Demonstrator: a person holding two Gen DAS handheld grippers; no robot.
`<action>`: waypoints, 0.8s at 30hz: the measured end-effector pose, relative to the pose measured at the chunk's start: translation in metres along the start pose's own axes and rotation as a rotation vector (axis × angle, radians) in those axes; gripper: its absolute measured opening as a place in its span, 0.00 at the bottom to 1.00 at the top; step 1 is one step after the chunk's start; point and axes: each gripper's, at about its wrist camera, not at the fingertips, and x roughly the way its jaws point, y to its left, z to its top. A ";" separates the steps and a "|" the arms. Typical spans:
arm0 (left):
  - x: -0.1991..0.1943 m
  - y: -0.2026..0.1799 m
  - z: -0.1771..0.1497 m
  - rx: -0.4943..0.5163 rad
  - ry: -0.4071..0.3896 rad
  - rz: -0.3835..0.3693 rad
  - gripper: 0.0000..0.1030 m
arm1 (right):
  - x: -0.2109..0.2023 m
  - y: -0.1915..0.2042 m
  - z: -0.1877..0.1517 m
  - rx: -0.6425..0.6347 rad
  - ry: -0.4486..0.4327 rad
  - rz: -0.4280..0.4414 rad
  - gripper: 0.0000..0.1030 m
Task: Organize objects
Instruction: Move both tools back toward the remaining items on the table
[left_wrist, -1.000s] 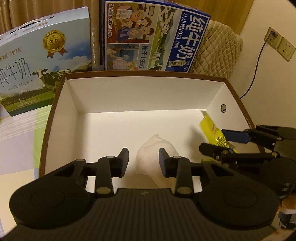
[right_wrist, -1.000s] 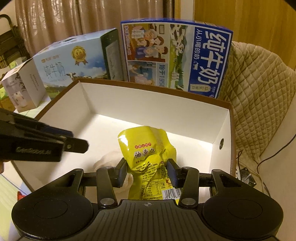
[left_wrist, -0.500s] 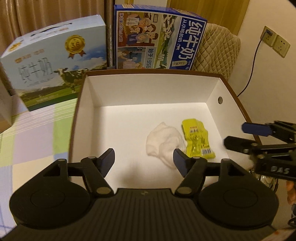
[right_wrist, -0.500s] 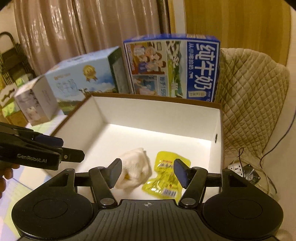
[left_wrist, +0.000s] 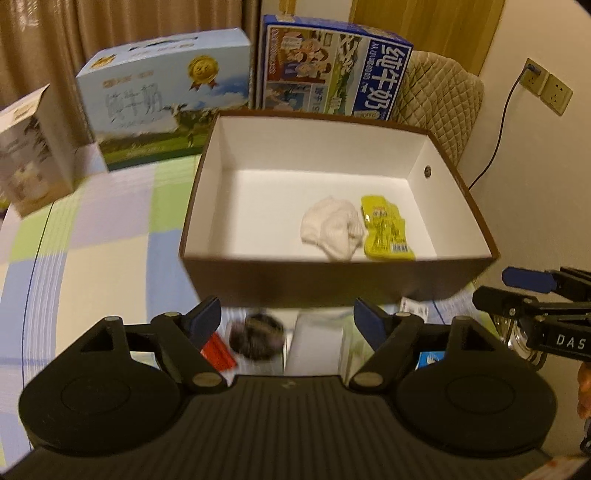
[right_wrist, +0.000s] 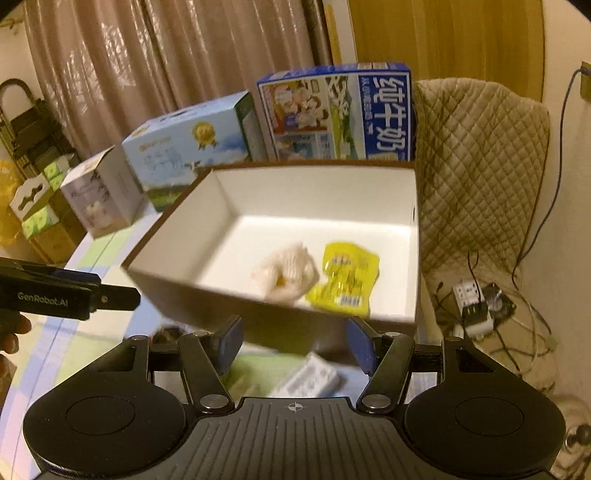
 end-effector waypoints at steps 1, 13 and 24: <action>-0.003 0.000 -0.006 -0.009 0.005 0.003 0.74 | -0.003 0.001 -0.006 0.003 0.011 0.003 0.58; -0.027 -0.013 -0.070 -0.045 0.050 0.058 0.76 | -0.025 0.013 -0.057 -0.020 0.104 0.022 0.58; -0.031 -0.013 -0.110 -0.062 0.096 0.082 0.76 | -0.026 0.020 -0.097 -0.016 0.175 0.035 0.58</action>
